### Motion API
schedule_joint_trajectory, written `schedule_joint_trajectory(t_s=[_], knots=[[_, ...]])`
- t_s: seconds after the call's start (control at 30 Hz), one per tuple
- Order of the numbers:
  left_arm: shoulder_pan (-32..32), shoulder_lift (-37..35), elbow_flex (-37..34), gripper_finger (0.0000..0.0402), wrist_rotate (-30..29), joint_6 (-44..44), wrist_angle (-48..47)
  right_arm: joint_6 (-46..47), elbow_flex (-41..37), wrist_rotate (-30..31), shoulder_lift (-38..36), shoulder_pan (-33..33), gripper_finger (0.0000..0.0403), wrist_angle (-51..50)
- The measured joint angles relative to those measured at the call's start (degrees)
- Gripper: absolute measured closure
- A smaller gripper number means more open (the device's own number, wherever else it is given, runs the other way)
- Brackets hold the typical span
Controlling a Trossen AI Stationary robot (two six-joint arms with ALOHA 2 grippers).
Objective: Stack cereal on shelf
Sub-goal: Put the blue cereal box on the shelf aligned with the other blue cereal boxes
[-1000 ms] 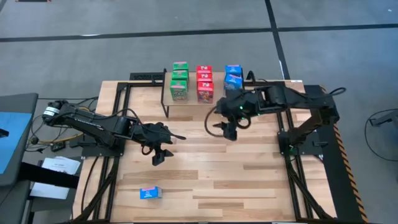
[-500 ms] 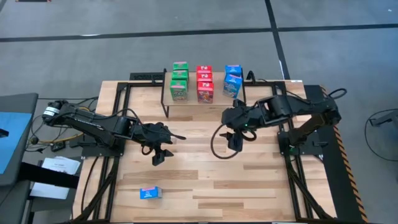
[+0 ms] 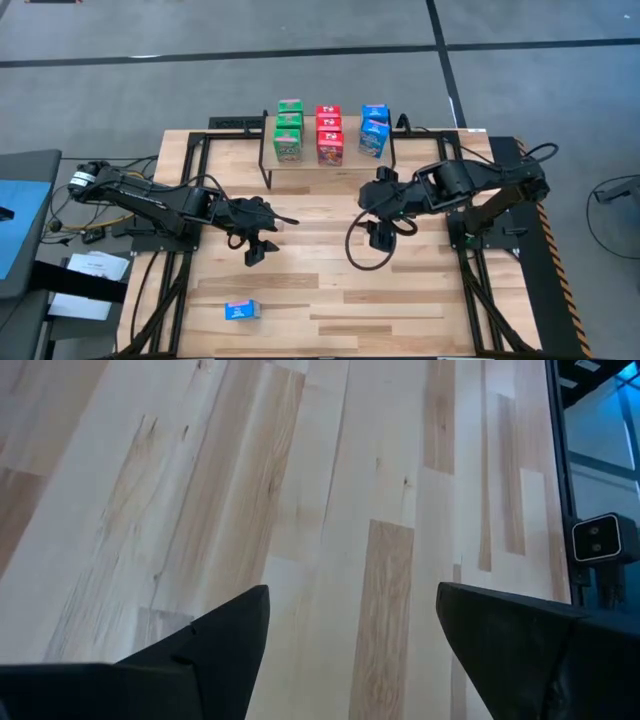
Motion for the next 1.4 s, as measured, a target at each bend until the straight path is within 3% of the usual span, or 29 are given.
schedule_joint_trajectory(t_s=[0.9,1.2,1.4], knots=[[-0.01,0.02,0.0,0.0127,-0.39,-5.97,0.04,1.9,0.0,0.0,0.0,0.17,0.012,-0.04],[-2.65,0.02,0.0,0.0127,11.33,-8.94,0.05,1.89,0.0,0.0,0.01,0.18,0.012,-0.04],[-7.95,0.02,0.0,0.0127,13.22,-15.11,0.47,1.86,0.0,-0.02,0.02,0.18,0.012,-0.04]])
